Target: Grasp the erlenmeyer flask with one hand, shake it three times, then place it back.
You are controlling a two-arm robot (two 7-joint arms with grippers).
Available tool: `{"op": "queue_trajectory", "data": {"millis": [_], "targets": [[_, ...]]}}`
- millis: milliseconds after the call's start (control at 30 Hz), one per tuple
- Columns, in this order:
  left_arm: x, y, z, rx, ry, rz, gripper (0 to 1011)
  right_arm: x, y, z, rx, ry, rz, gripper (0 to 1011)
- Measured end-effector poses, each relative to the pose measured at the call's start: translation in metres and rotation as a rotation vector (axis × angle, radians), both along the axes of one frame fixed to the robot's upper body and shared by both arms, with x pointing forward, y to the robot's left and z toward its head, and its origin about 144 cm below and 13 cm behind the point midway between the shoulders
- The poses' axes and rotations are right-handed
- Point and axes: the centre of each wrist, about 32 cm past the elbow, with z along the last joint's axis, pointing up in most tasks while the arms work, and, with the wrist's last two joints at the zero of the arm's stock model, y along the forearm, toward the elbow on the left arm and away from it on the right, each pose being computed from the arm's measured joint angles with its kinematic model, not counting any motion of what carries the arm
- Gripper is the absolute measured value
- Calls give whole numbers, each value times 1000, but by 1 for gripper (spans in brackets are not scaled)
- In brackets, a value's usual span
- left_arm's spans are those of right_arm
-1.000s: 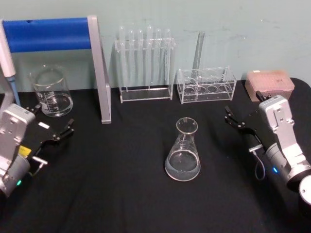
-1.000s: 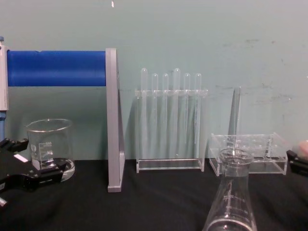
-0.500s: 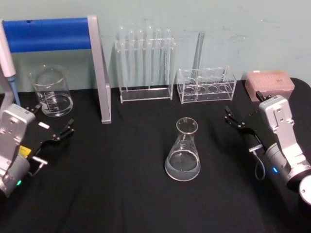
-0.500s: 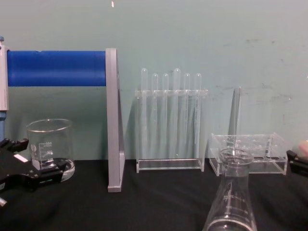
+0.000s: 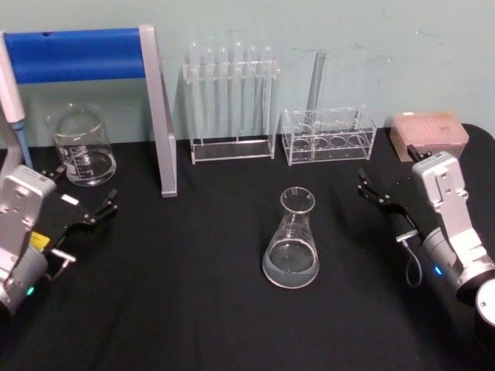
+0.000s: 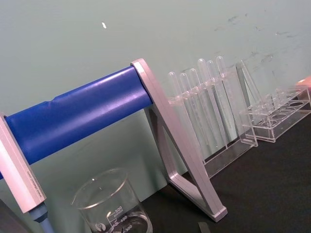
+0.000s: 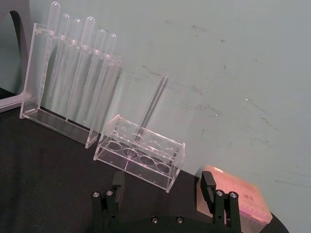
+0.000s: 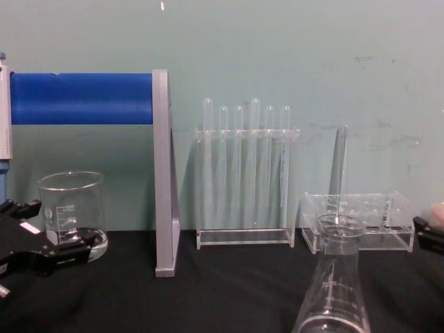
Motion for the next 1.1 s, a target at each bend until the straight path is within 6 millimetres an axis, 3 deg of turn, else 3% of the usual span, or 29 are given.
{"op": "queue_trajectory", "data": {"millis": [1100], "targets": [[0,0,0,0,0,0,1001,0,0,0,0,0,0,1000]]}}
